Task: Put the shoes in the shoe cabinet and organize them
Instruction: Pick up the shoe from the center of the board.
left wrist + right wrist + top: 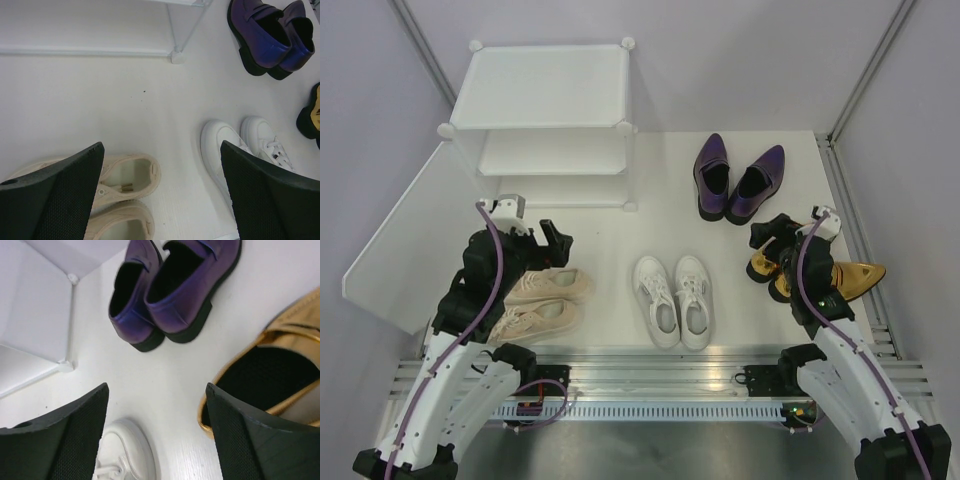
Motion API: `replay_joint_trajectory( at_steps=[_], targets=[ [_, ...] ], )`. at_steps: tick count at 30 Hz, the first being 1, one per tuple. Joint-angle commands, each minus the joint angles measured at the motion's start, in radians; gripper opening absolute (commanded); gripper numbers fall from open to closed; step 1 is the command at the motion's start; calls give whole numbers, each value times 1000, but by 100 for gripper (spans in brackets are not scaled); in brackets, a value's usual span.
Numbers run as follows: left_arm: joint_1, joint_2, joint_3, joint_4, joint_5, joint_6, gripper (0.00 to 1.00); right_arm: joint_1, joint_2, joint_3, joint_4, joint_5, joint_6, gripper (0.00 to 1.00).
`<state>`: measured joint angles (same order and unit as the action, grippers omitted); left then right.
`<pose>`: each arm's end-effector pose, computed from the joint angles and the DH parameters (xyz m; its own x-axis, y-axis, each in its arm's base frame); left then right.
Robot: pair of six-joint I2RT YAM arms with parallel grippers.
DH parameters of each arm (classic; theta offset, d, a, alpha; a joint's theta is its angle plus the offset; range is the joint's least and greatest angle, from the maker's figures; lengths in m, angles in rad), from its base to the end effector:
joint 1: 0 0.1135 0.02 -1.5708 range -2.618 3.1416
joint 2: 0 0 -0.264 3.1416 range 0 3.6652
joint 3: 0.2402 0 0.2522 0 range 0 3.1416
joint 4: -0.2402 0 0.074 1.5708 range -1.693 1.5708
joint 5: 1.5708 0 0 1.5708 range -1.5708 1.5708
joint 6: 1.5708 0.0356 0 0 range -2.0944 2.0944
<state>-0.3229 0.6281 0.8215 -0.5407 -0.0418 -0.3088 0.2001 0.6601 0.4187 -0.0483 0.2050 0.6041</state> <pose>0.1316 -0.0425 0.3373 -0.3925 -0.1888 -0.9001 0.1685 0.9474 -0.2722 0.1661 0.0263 0.2440 -0.2323 0.5203 -0.8217 0.1562 0.8539 0.4965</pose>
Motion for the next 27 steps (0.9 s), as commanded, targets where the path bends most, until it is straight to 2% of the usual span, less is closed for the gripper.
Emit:
replay_joint_trajectory(
  at_steps=[1, 3, 4, 6, 8, 10, 12, 16, 22, 27],
  targets=[
    [-2, -2, 5, 22, 37, -4, 100, 4, 144, 152, 134, -55, -24, 79],
    [-2, -10, 5, 24, 37, -4, 100, 4, 243, 256, 133, -70, -47, 75],
    [-2, -19, 2, 24, 37, -6, 100, 4, 348, 288, 131, -73, -58, 73],
    [-2, -22, -1, 28, 42, -7, 100, 4, 465, 401, 120, -64, -79, 62],
    [-2, -19, -1, 31, 75, -7, 100, 4, 639, 495, 67, -79, -121, 56],
    [-2, -18, -1, 31, 80, -7, 100, 4, 781, 621, 7, -105, -151, 54],
    [-2, -19, -1, 31, 89, -9, 100, 2, 858, 711, -11, -104, -155, 53],
    [-2, -27, -2, 33, 99, -12, 100, 2, 1037, 813, -22, -88, -175, 49],
    [-4, -27, -2, 36, 125, -15, 100, -1, 1274, 1006, -94, -85, -190, 47],
    [-4, -30, -4, 36, 131, -13, 100, -1, 1372, 1086, -102, -81, -178, 44]
  ],
)
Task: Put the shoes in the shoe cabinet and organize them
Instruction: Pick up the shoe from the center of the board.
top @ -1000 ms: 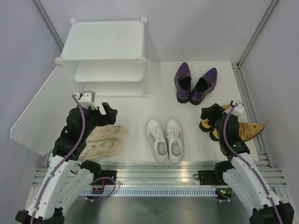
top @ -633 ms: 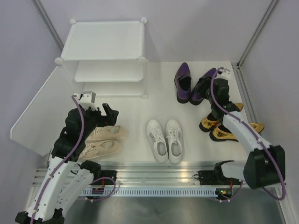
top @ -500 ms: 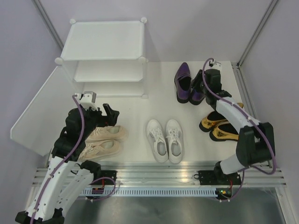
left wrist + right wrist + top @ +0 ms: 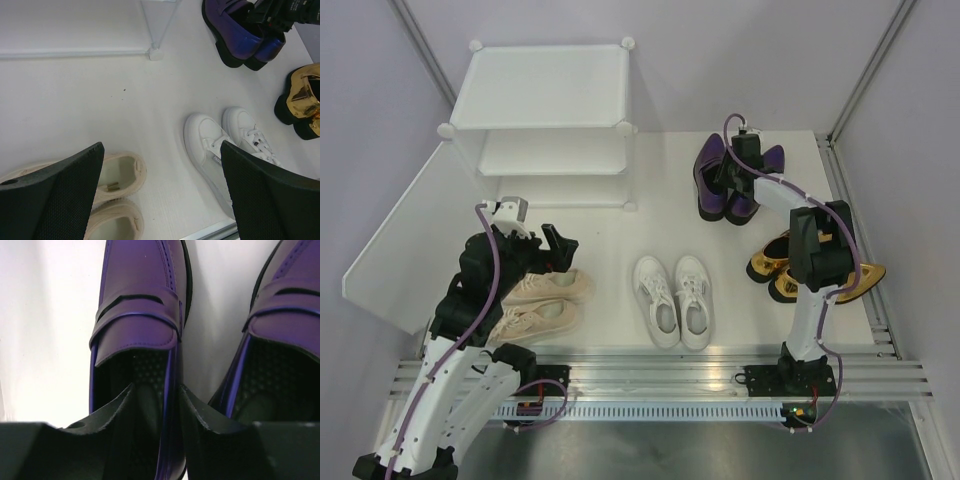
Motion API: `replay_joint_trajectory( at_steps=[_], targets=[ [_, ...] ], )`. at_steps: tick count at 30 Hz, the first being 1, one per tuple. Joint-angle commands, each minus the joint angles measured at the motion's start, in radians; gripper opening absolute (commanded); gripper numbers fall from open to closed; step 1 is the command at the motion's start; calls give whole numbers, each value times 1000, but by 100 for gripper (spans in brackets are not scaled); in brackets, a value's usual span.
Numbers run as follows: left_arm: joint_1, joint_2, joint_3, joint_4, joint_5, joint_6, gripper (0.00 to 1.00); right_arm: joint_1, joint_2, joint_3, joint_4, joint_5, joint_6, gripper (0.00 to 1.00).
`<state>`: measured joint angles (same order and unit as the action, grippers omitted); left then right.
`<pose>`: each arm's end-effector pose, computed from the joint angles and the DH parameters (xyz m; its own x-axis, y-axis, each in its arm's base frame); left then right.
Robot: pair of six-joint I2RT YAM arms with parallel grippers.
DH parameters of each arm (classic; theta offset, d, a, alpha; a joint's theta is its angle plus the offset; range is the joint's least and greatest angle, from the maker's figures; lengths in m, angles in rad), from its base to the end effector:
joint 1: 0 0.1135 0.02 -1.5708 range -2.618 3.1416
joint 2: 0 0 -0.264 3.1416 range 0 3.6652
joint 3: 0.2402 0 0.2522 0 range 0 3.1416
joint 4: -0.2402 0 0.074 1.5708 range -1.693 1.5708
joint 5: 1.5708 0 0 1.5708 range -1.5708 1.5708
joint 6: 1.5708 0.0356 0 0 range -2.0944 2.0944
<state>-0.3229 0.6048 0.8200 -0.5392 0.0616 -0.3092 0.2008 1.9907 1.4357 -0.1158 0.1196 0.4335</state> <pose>0.1256 -0.0443 0.3397 -0.4008 -0.1861 -0.8971 0.2626 0.9147 -0.3071 0.4448 0.0862 0.2085 -0.5975 0.3040 -0.7420 0.1593 0.9519 0.2617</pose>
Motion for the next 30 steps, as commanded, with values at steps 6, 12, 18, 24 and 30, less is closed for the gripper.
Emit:
replay_joint_trajectory(
  at_steps=[6, 12, 18, 24, 30],
  targets=[
    [-4, -16, -2, 36, 30, -14, 100, -1, 74, 98, -71, -38, -10, 15],
    [-4, -14, -4, 38, 38, -14, 100, 0, -38, 62, -84, -60, 5, 1],
    [-4, -13, -7, 39, 35, -13, 100, -1, -185, 3, -82, -118, 42, 1],
    [-4, -5, -7, 39, 30, -10, 99, 6, -341, -79, -78, -208, 112, 1],
    [-4, -5, -9, 38, 20, -8, 100, 72, -530, -226, -74, -193, 125, 1]
  ],
)
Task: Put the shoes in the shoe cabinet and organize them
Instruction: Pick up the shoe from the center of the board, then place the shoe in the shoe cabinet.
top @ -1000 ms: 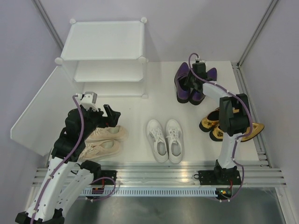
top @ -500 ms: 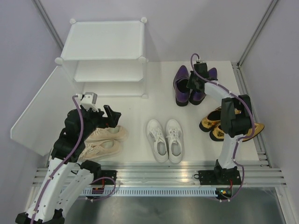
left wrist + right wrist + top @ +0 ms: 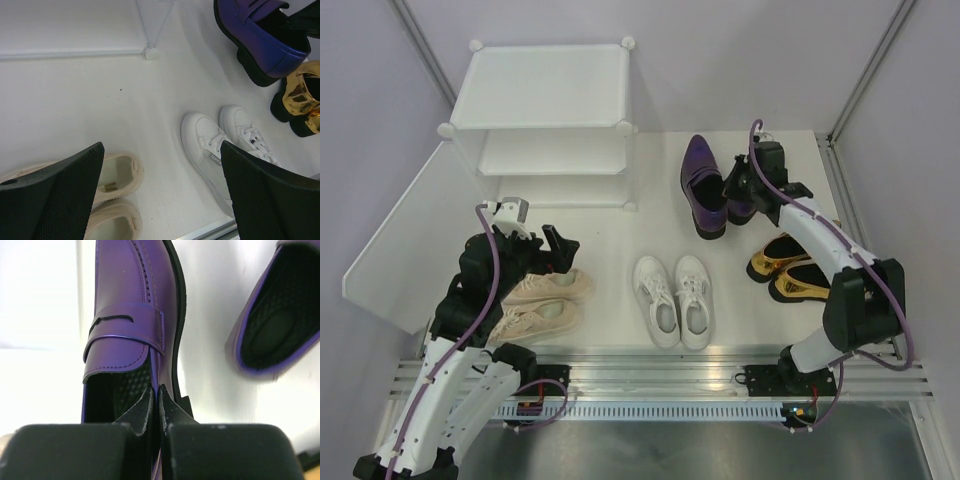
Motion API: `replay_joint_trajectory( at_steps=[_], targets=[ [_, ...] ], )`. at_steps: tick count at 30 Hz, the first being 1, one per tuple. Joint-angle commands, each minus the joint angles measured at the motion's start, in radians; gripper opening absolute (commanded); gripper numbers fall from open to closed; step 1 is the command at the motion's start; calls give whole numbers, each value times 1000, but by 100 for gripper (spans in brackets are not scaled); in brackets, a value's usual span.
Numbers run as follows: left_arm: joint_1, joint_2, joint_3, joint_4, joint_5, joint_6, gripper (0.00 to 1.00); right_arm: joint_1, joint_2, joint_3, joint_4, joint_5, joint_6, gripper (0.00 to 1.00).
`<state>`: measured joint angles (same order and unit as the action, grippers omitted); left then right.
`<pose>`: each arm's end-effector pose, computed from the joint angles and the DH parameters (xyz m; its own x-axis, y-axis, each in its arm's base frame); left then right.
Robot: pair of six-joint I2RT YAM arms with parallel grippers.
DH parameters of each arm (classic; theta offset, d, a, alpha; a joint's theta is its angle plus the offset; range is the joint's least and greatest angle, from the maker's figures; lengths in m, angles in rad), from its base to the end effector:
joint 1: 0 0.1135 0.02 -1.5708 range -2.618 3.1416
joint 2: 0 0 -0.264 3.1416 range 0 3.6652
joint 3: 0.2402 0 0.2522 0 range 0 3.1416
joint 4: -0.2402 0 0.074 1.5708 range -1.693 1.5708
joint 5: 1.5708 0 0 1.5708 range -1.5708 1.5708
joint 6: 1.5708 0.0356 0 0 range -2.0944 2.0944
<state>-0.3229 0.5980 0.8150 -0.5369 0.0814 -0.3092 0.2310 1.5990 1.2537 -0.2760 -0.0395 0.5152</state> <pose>0.1243 -0.0446 0.3390 -0.4026 -0.1851 -0.8965 0.2803 0.9074 -0.3132 0.3573 0.0855 0.2872 -0.6212 0.3597 -0.6963 0.0529 0.9057 0.4206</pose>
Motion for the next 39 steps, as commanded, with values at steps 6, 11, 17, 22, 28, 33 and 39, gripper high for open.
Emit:
replay_joint_trajectory(
  at_steps=[6, 11, 17, 22, 28, 33, 39],
  targets=[
    [-4, 3, 7, 23, 24, 22, 99, 158, -377, -241, 87, 29, 118, 1],
    [-4, -4, 13, 23, 31, 41, 99, 313, -531, -400, 110, 133, 230, 1],
    [-4, 8, 19, 29, 59, 35, 98, 508, -630, -511, 164, 239, 321, 1],
    [-4, 62, 73, 28, 171, -1, 93, 617, -545, -452, 204, 285, 301, 1],
    [-8, 49, 95, 9, 224, -80, 89, 671, -398, -333, 256, 334, 344, 1],
    [-30, -21, 24, -1, 259, -151, 86, 695, -289, -254, 268, 374, 436, 1],
    [-54, -46, -76, -8, 273, -215, 85, 777, -202, -183, 297, 521, 525, 1]
  ],
)
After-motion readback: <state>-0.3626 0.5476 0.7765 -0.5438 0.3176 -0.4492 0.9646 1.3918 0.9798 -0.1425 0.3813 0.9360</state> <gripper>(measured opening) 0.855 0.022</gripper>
